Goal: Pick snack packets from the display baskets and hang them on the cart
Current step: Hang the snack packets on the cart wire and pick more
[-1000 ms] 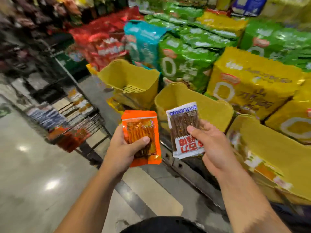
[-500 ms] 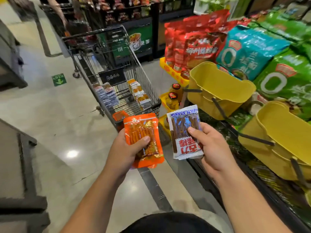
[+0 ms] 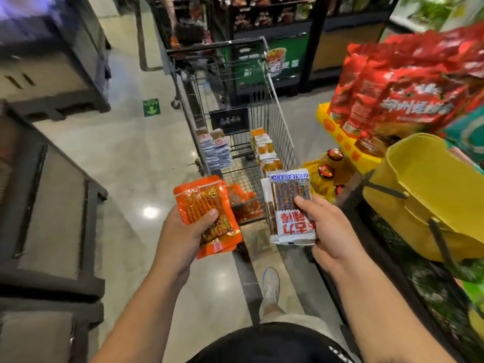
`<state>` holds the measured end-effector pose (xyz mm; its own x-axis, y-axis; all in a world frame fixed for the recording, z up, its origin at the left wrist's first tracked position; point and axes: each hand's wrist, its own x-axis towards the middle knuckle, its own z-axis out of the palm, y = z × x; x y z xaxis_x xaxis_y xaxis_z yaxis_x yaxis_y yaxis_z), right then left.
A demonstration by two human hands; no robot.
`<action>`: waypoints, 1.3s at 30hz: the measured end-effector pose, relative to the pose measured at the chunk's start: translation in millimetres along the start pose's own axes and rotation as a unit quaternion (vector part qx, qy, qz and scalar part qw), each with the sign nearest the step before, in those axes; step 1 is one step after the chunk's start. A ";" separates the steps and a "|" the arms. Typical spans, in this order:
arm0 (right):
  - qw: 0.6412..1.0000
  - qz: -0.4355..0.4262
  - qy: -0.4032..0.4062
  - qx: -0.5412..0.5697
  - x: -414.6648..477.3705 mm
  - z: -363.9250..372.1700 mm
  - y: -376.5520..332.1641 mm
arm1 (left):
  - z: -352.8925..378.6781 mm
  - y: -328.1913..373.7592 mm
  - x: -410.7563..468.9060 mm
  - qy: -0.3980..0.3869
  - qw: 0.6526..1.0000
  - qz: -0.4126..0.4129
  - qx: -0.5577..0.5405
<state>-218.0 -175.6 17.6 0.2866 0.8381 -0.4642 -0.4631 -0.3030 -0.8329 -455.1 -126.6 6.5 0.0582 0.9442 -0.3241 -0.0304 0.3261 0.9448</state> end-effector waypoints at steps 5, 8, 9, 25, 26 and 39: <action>0.998 0.024 -0.058 0.006 88.9 25.7 -49.8 | 17.9 32.2 62.0 0.048 0.999 0.012 0.015; 0.993 0.047 -0.103 -0.018 137.4 35.1 -75.7 | 36.4 52.6 95.7 0.067 0.997 0.018 0.013; 0.991 0.055 -0.115 -0.029 157.5 36.2 -82.5 | 44.1 57.2 108.5 0.076 0.997 0.018 0.010; 0.977 0.178 -0.101 -0.058 323.5 51.2 -73.0 | 67.1 63.7 263.6 0.114 0.991 -0.072 -0.003; 0.977 0.182 -0.098 -0.057 330.9 53.5 -72.3 | 65.6 62.7 274.7 0.114 0.990 -0.078 -0.006; 0.980 0.161 0.019 -0.114 467.2 134.3 -56.1 | 5.7 48.3 504.5 0.104 0.982 -0.154 0.034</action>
<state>-170.8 293.8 -112.1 0.1900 0.6659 -0.7215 -0.3372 -0.6459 -0.6849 -421.5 365.2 -111.1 -0.1521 0.7918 -0.5916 0.0243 0.6013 0.7986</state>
